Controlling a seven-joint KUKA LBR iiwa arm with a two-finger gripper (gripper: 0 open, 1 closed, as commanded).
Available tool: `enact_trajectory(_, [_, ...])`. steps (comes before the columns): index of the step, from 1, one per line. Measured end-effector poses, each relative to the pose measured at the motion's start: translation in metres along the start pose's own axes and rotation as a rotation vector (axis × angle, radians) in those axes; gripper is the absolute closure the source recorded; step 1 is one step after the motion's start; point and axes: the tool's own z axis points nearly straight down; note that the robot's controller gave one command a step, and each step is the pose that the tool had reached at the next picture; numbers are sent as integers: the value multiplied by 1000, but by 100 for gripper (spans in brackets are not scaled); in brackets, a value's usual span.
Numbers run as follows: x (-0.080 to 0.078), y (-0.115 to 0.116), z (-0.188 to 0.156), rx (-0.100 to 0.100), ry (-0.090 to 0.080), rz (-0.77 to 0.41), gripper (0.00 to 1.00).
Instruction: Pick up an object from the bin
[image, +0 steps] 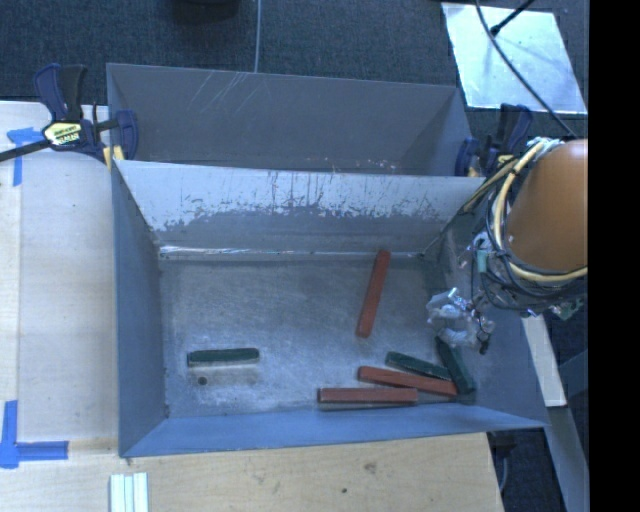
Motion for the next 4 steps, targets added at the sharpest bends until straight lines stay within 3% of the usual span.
enact_trajectory(1, [26,-7,21,-3,3,211,100])
enact_trajectory(2, [25,-7,21,-2,2,212,0])
enact_trajectory(3, [0,-20,111,-5,3,23,0])
enact_trajectory(4, [-32,-86,74,-8,-10,-118,0])
